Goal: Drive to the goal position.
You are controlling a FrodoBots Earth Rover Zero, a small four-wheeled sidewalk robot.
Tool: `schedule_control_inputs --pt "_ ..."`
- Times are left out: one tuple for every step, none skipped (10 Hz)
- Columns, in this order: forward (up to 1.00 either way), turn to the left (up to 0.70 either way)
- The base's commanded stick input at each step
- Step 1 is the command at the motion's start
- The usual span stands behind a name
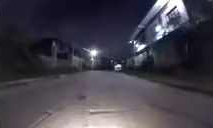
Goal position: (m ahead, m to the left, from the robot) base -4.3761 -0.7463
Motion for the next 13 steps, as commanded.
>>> schedule_control_inputs --pt "1.0 0.0" --pt "1.0 0.0" --pt "1.0 0.0" --pt "1.0 0.0" --pt "1.0 0.0" --pt "1.0 0.0" --pt "1.0 0.0" --pt "1.0 -0.13" --pt "1.0 -0.4" --pt "1.0 -0.4" --pt "1.0 -0.29" --pt "1.0 -0.15" --pt "1.0 0.0"
